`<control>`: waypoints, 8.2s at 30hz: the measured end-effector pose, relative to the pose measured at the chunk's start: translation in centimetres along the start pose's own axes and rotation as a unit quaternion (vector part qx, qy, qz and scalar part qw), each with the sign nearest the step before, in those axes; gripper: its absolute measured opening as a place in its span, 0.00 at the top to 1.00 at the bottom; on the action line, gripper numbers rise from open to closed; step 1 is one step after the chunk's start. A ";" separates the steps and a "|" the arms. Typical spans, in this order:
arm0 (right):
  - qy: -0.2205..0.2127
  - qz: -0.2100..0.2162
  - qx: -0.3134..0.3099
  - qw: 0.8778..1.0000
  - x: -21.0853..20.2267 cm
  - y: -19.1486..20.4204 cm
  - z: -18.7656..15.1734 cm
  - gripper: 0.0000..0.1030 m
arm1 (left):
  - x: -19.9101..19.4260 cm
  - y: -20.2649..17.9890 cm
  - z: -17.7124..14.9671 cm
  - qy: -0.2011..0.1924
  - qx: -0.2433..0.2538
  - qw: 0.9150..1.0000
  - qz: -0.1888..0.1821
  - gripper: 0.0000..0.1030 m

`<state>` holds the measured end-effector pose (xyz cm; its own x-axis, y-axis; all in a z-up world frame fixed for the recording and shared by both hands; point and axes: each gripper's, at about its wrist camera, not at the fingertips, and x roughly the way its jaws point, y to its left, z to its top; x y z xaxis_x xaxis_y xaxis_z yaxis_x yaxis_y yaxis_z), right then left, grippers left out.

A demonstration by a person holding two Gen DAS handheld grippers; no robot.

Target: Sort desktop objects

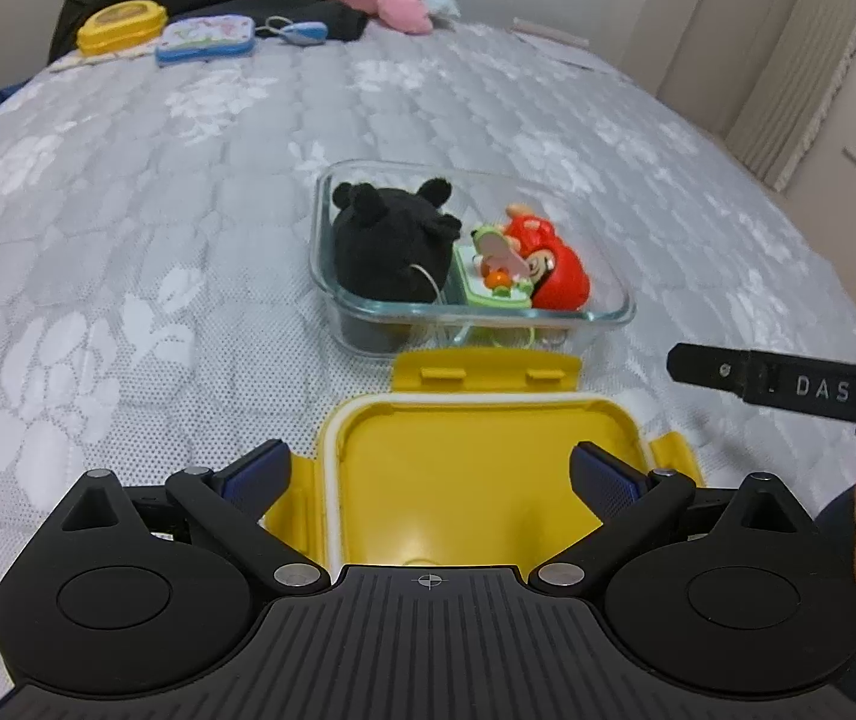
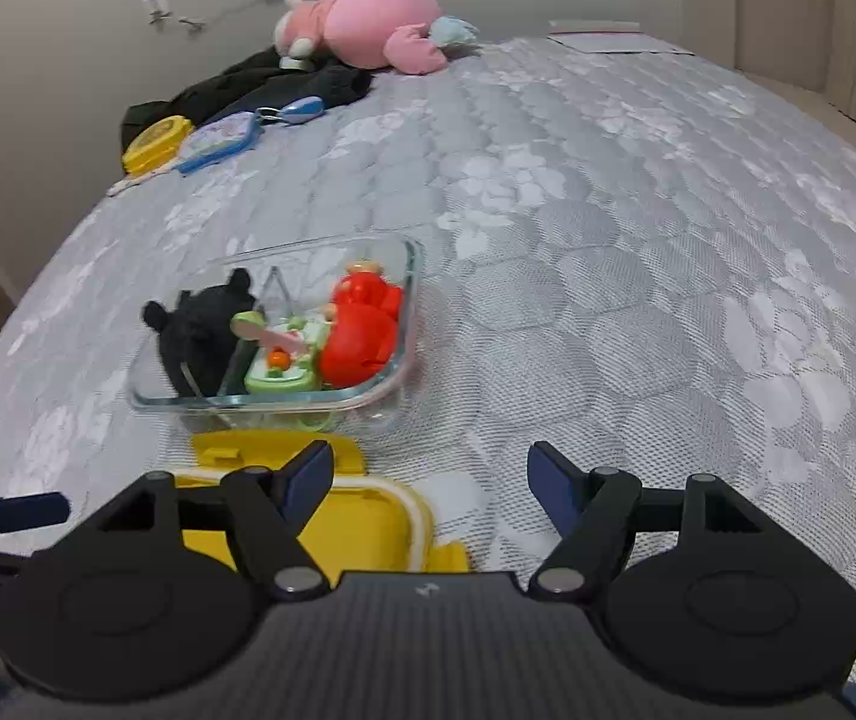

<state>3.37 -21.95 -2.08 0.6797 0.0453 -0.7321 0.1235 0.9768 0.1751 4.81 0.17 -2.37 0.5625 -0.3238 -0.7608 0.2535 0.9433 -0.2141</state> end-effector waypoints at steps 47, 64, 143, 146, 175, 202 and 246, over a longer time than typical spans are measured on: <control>-0.080 0.004 -0.227 0.971 0.2 6.3 3.7 0.56 | 1.2 -1.1 -0.7 0.051 -0.008 0.998 -0.032 0.01; 0.017 0.063 -0.225 0.972 10.7 7.2 6.5 0.67 | 3.9 1.9 0.3 0.064 -0.100 0.985 -0.127 0.00; 0.162 0.023 -0.092 0.982 9.8 6.4 11.9 0.79 | 4.4 1.6 -0.1 0.099 -0.086 0.984 -0.120 0.00; 0.163 0.029 -0.105 0.981 9.2 6.6 12.3 0.76 | 4.4 1.6 -0.1 0.100 -0.086 0.984 -0.120 0.00; 0.163 0.035 -0.085 0.982 10.5 6.1 10.9 0.61 | 4.6 1.5 -0.1 0.099 -0.081 0.985 -0.118 0.00; 0.171 0.021 -0.100 0.980 10.5 6.9 9.8 0.56 | 4.5 1.9 0.0 0.098 -0.088 0.984 -0.122 0.00; 0.151 0.014 -0.015 0.988 2.3 1.0 -1.2 0.29 | -2.6 -8.0 -3.6 0.071 0.328 0.940 0.055 0.00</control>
<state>4.21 -20.63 -4.38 0.4355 0.1281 -0.8910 0.0828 0.9799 0.1814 -1.55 -6.31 -0.87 0.5149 -0.1706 -0.8401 0.6576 0.7073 0.2594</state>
